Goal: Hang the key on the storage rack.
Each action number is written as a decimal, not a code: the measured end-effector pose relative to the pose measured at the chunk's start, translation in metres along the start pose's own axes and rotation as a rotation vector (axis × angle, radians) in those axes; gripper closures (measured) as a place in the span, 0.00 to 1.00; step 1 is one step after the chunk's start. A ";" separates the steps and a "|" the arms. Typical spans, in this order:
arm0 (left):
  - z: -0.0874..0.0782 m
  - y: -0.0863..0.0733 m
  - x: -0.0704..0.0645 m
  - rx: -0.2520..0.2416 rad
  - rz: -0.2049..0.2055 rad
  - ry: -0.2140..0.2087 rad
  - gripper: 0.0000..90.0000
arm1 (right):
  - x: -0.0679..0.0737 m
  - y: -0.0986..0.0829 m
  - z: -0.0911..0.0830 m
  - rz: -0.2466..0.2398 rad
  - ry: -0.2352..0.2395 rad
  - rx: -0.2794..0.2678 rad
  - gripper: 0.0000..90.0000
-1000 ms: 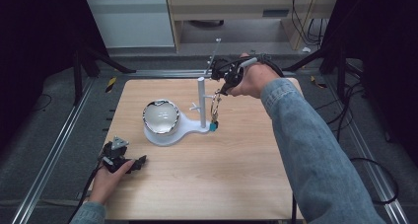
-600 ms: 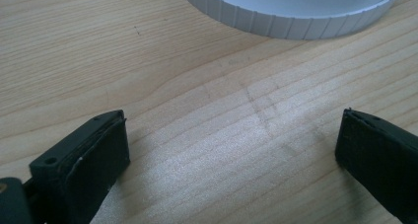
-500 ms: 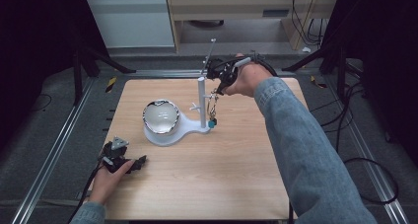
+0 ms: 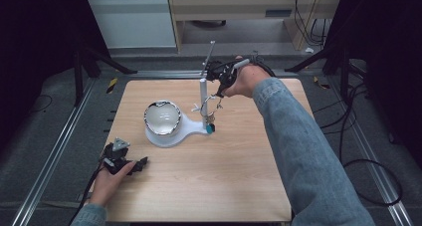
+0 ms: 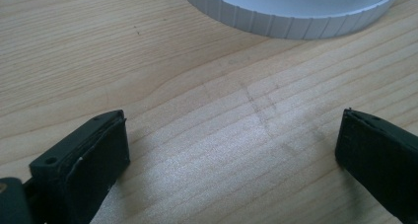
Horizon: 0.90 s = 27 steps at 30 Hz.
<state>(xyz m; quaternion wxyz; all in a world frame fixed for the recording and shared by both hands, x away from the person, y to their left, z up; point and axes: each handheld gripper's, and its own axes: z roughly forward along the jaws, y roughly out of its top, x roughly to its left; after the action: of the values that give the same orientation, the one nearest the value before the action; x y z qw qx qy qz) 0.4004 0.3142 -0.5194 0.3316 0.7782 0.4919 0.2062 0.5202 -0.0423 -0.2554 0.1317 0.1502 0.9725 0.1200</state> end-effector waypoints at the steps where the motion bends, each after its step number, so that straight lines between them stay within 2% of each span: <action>1: 0.000 0.000 0.000 0.000 0.001 0.000 0.00 | 0.000 0.001 0.001 -0.002 0.002 0.002 0.98; 6: 0.000 0.000 0.000 0.000 0.000 -0.002 0.00 | 0.000 0.002 0.003 -0.003 0.012 0.005 0.92; 27: 0.000 -0.001 0.000 -0.002 -0.001 -0.002 0.00 | -0.009 -0.018 -0.004 0.037 -0.029 0.000 0.89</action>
<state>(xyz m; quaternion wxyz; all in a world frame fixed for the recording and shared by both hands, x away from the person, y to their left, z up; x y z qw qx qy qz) 0.3998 0.3143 -0.5196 0.3329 0.7779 0.4918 0.2055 0.5228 -0.0629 -0.2550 0.1434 0.1696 0.9676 0.1200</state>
